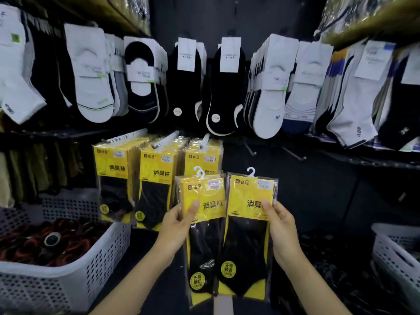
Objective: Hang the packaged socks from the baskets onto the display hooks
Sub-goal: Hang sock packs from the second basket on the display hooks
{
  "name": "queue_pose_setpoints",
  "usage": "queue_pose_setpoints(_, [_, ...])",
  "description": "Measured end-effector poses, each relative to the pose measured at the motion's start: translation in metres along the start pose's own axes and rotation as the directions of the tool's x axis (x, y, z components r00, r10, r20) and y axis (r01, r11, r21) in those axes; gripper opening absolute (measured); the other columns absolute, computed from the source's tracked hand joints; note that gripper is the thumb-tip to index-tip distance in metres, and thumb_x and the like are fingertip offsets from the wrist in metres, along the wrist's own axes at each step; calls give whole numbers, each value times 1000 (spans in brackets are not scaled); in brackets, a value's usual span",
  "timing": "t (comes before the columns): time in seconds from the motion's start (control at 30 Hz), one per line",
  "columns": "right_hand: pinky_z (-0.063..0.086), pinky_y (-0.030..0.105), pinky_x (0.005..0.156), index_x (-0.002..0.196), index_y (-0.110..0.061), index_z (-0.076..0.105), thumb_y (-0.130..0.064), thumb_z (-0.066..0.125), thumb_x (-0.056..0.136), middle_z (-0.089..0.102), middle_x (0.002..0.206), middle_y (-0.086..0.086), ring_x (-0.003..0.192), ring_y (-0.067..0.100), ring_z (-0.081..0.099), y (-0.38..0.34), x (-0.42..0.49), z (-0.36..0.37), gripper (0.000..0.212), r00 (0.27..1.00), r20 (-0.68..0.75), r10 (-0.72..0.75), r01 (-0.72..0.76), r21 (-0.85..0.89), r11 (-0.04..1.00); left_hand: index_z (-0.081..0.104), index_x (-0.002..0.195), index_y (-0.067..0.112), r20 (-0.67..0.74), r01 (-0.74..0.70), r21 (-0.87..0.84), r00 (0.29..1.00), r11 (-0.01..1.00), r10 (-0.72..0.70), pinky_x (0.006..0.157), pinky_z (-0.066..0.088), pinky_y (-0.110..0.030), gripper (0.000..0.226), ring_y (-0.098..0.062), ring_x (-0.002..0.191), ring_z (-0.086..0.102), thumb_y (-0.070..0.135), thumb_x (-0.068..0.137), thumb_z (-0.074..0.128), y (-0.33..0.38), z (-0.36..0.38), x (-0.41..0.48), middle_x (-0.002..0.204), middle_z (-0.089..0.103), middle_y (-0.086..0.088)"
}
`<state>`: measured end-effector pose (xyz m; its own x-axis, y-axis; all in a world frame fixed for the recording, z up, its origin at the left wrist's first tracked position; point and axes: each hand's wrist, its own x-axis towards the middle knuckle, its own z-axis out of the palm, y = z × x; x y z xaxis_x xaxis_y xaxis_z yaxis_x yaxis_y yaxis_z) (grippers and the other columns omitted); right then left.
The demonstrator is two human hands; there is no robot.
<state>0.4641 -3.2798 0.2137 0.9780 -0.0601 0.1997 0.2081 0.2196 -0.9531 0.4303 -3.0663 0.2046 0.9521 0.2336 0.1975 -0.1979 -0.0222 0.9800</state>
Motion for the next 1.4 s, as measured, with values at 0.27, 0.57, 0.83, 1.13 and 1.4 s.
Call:
queue_pose_setpoints(0.27, [54,28,74,95,-18,70,-23,55,95,75,87,-1,82,12,71,-35,57,-18,16,993,-90,-82,65,-173,983,62,80,29,-132,-46,75,990,996,56,67,38,-16,37,-5,76,56,64,70,54,15,-20,34,77,60,10])
queue_pose_setpoints(0.57, [50,38,93,88,-15,70,-23,57,95,73,95,7,97,23,67,-18,104,5,17,997,-79,0,-17,-214,977,66,96,30,-124,-40,63,991,997,48,69,39,-14,40,0,85,59,59,72,56,20,-19,38,83,68,9])
queue_pose_setpoints(0.83, [52,38,93,84,-12,66,-25,73,84,70,103,12,99,26,65,2,132,10,15,937,-304,172,-200,-63,978,66,96,26,-140,-37,60,989,997,45,69,39,-15,32,-1,82,56,53,81,57,26,-14,40,88,64,11])
queue_pose_setpoints(1.13, [52,23,76,105,-13,66,-22,61,92,67,100,0,90,13,64,-9,85,21,17,984,-147,99,-105,-33,994,64,96,31,-78,-43,62,996,997,48,70,40,-12,22,-1,93,60,48,85,56,26,1,32,95,67,14])
queue_pose_setpoints(1.4, [56,21,78,105,-15,67,-28,71,81,73,100,-2,93,10,69,-25,30,43,28,972,211,-106,139,-147,979,68,94,29,-78,-67,-63,995,996,62,55,46,-5,37,6,75,67,51,65,67,34,27,22,80,73,17])
